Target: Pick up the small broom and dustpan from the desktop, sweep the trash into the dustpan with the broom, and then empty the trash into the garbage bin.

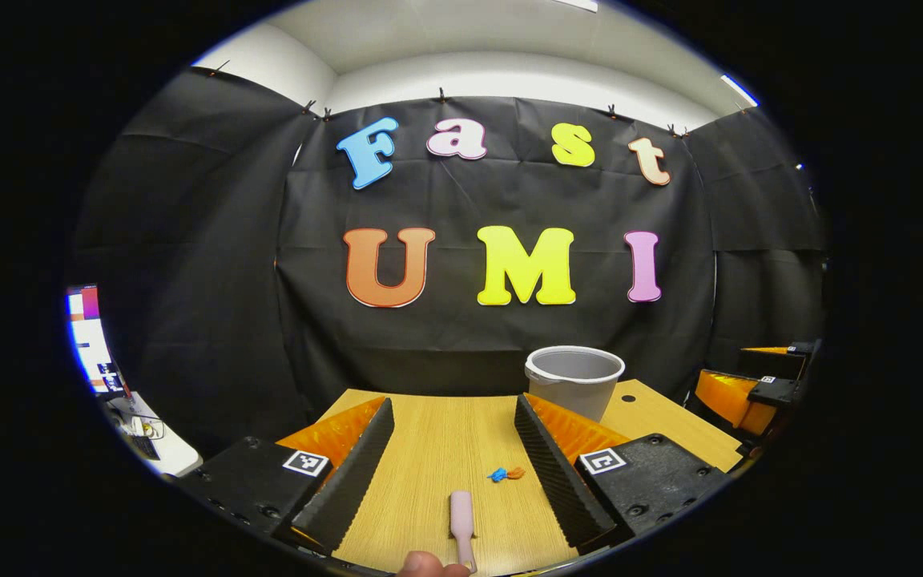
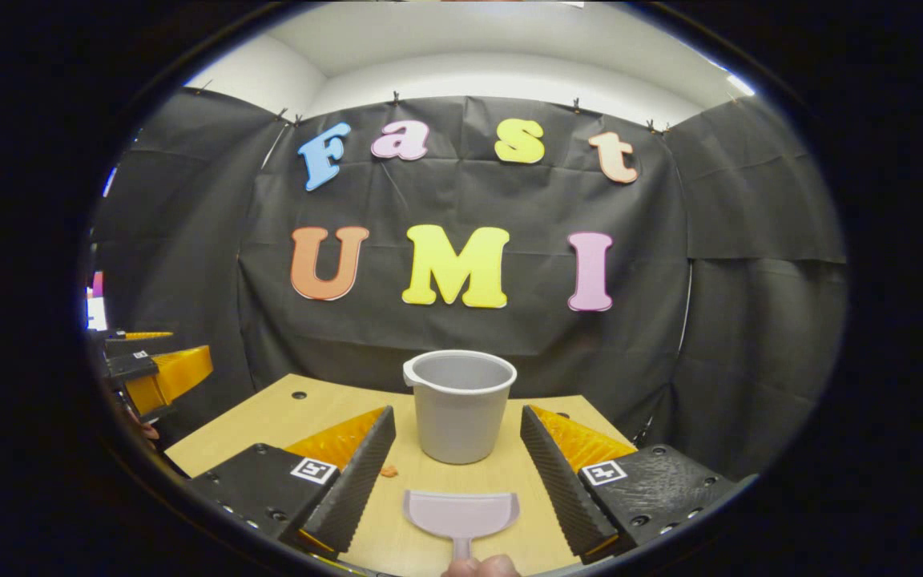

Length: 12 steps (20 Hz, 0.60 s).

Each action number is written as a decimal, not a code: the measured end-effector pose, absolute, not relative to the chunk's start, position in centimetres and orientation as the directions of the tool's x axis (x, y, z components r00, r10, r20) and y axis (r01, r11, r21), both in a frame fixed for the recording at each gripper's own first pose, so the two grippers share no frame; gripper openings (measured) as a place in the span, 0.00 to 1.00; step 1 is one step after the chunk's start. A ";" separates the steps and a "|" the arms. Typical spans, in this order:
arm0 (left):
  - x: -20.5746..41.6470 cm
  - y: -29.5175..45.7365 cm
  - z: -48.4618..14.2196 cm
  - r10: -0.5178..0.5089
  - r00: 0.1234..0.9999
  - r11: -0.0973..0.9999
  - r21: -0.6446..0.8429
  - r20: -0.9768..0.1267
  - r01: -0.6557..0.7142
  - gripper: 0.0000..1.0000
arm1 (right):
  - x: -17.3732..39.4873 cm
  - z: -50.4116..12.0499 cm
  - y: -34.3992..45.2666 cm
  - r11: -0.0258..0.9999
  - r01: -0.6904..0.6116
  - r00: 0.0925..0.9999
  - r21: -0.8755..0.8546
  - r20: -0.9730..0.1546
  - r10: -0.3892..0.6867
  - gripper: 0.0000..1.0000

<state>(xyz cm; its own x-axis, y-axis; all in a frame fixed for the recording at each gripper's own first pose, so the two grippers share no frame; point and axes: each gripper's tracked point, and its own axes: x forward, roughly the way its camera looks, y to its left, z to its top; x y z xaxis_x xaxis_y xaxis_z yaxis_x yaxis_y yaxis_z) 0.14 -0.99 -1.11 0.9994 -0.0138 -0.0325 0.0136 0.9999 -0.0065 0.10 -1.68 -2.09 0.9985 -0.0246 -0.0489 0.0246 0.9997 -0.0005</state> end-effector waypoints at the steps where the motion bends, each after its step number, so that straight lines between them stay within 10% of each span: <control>1: 0.0 -1.0 -1.3 -0.014 0.999 1.000 -0.010 -0.036 0.013 0.98 | 0.2 -2.7 -1.6 1.000 0.022 0.998 0.001 -0.066 -0.022 0.95; 12: -0.5 -0.1 -2.3 0.010 0.998 1.000 -0.006 -0.061 -0.010 0.98 | 0.9 -18.0 -1.9 1.000 -0.018 0.913 -0.014 -0.408 0.011 0.95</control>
<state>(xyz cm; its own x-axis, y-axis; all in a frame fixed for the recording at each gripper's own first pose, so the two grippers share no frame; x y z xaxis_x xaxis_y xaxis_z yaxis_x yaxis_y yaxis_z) -0.55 -0.08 -2.31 0.9981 0.0099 -0.0612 -0.0103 0.9999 -0.0056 0.91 -1.91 -18.02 0.9128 0.0106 -0.4082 -0.0180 0.9997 -0.0143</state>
